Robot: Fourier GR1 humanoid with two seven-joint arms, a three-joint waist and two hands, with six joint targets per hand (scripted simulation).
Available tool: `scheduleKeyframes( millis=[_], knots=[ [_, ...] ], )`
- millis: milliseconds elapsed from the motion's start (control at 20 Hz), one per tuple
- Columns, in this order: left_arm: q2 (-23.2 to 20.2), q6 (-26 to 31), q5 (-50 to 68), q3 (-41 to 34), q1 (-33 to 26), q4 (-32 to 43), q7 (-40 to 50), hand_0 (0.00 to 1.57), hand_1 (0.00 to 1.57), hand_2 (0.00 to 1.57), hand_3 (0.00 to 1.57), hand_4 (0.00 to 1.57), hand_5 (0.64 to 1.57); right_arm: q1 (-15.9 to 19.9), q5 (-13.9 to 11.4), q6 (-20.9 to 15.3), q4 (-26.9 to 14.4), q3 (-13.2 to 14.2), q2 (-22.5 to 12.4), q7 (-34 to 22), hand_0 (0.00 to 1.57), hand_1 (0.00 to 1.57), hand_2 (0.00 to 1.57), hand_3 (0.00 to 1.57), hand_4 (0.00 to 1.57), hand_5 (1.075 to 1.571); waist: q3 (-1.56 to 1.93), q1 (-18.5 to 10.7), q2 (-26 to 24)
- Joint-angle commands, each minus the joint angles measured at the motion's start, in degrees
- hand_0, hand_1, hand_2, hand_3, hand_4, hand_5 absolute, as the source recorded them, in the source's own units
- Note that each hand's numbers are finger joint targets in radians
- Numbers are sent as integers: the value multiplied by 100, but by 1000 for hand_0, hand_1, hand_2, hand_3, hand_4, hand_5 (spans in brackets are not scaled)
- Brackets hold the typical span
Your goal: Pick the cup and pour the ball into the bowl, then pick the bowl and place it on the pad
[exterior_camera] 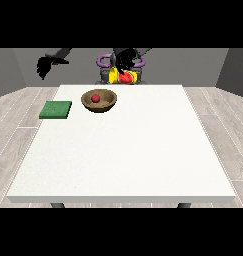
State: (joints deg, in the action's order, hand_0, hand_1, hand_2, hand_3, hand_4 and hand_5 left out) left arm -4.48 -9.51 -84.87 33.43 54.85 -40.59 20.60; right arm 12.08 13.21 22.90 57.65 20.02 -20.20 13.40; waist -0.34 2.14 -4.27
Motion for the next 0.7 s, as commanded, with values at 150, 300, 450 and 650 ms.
scheduleKeyframes(
  millis=[150,300,450,650],
  knots=[
    [263,-1403,2401,-2157,-899,-903,-71,1023,1023,1257,941,1391,1300,-309,-70,-237,190,-32,174,-34,0,0,0,0,251,1567,-49,-265,88],
    [437,-1869,3847,-2693,-1494,-1363,-330,0,0,0,0,630,1569,-97,16,-304,273,-75,448,107,0,0,0,0,351,1568,-116,-117,654],
    [443,-1896,5293,-2865,-1953,-1875,-1014,0,0,0,0,0,1550,8,-87,-430,430,-283,699,85,0,0,0,0,303,1568,-93,-30,760],
    [446,-1362,6863,-2802,-2624,-2442,-2243,0,0,0,0,0,1563,161,-377,-1069,631,-493,1100,9,0,0,0,0,252,1571,-36,-294,843]
  ],
)
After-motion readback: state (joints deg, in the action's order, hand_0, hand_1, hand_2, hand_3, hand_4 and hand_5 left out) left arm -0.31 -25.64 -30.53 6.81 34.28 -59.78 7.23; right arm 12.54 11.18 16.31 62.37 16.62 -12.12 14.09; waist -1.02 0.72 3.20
